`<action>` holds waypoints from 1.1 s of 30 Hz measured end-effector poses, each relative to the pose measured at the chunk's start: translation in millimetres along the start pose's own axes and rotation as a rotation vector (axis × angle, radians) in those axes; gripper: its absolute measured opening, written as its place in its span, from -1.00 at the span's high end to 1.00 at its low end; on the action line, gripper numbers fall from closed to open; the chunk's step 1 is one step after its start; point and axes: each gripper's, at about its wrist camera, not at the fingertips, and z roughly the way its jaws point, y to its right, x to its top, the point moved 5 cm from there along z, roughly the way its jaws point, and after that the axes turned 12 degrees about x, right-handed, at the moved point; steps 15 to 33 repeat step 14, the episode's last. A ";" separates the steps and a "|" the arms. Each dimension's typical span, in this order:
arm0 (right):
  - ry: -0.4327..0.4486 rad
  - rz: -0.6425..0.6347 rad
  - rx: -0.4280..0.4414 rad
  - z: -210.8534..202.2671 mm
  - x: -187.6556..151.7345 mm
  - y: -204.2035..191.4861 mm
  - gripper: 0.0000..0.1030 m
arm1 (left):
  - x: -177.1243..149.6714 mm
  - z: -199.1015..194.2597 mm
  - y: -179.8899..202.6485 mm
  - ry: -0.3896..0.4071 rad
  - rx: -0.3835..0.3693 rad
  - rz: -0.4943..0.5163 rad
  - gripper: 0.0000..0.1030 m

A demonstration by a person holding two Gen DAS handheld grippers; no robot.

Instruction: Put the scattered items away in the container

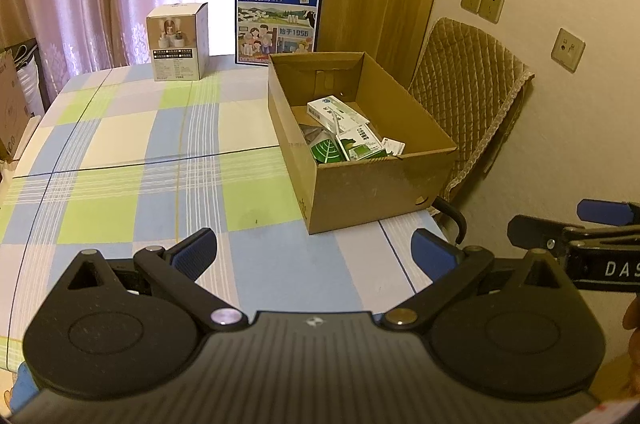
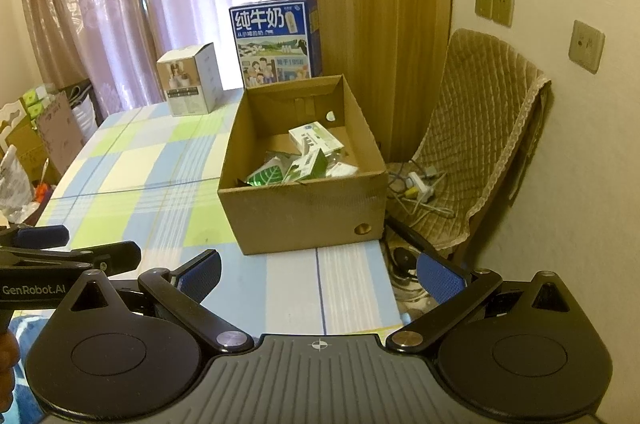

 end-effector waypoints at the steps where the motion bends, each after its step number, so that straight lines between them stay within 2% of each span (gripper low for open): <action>1: -0.001 0.001 0.000 0.3 -0.6 0.4 -0.96 | -0.6 0.2 0.2 -0.001 0.000 -0.001 -0.98; 33: -0.021 0.006 0.001 6.7 -9.3 -0.2 -0.97 | -6.5 4.1 -0.4 0.006 0.004 0.012 -0.98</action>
